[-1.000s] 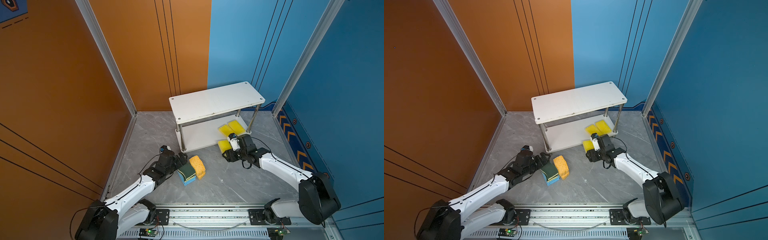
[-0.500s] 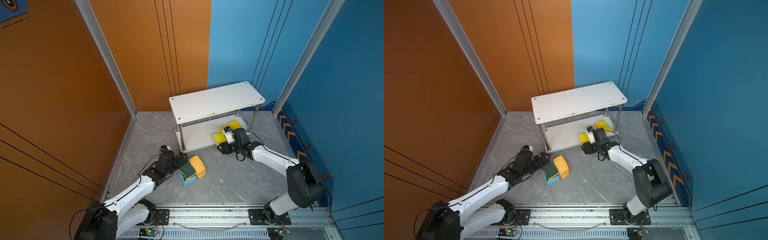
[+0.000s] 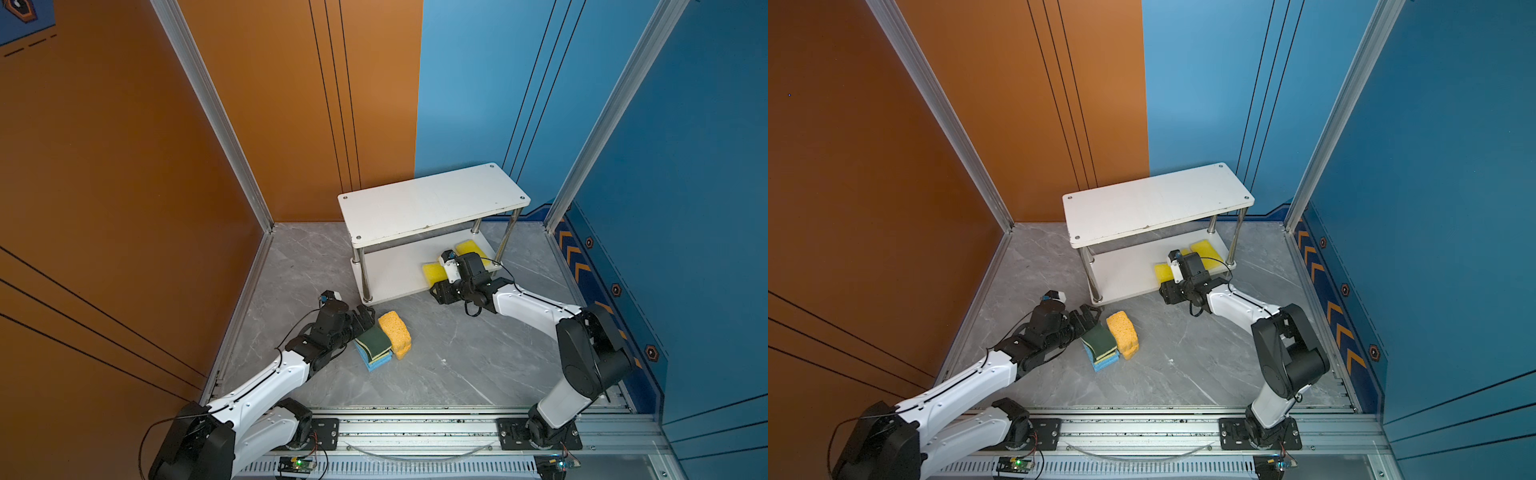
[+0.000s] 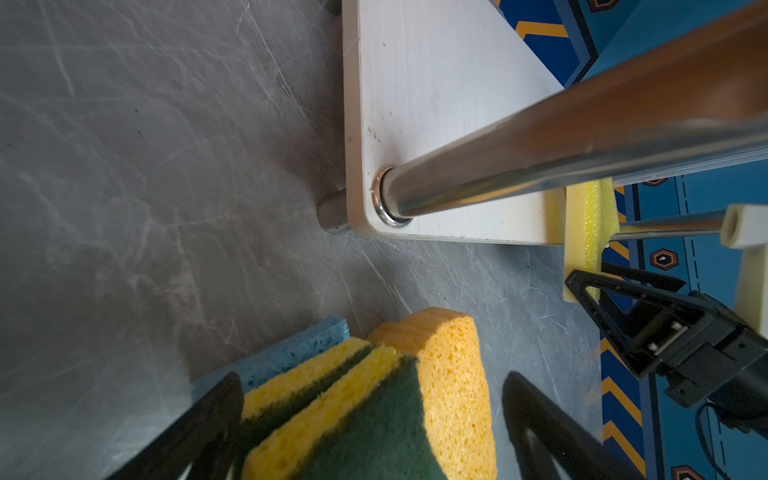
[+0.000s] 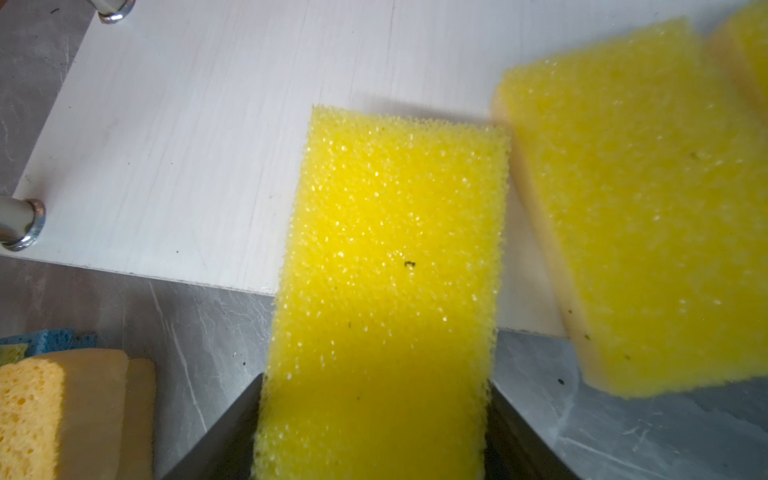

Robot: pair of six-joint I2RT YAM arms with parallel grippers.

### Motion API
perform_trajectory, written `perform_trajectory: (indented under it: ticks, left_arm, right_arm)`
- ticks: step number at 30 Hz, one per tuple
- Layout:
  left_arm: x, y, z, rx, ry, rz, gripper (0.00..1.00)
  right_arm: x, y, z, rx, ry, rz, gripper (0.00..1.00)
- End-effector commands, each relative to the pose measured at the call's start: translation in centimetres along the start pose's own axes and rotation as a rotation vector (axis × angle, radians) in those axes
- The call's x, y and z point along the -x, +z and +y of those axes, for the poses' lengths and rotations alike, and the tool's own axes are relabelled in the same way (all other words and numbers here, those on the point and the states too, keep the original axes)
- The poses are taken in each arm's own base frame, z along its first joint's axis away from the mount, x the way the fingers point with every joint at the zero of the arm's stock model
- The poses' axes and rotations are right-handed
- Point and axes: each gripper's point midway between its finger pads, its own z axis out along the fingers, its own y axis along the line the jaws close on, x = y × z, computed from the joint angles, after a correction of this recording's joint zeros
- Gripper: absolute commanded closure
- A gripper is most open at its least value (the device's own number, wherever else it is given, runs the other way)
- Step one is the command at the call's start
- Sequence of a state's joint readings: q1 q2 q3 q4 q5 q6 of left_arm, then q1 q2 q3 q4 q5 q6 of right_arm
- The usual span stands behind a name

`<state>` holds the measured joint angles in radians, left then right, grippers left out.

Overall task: Place and organize the cleaning sponges onto the shelf
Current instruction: 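Lift the yellow sponge with the right gripper and carry it under the shelf, then lower the yellow sponge beside the other two on the lower tier, open right gripper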

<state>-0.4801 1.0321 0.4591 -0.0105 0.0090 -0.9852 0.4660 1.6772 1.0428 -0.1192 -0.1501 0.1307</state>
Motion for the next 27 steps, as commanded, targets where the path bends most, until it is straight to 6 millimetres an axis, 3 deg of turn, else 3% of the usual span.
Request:
perform_trajectory:
  ticks: [1,19,27]
  left_arm:
    - [-0.1,-0.2,-0.4,-0.01,0.017,0.001,0.02]
    - [-0.1,-0.1,-0.1,-0.003,0.015,0.0,0.02]
    - [0.0,-0.2,-0.2,-0.006,0.014,-0.002,0.02]
  right_arm:
    - [1.5,0.3,-0.3,-0.034,0.008,-0.032,0.3]
    - [3.7,2.2,-0.8,-0.052,0.01,-0.089,0.3]
    - [3.8,2.8,-1.5,-0.088,-0.03,-0.088,0.29]
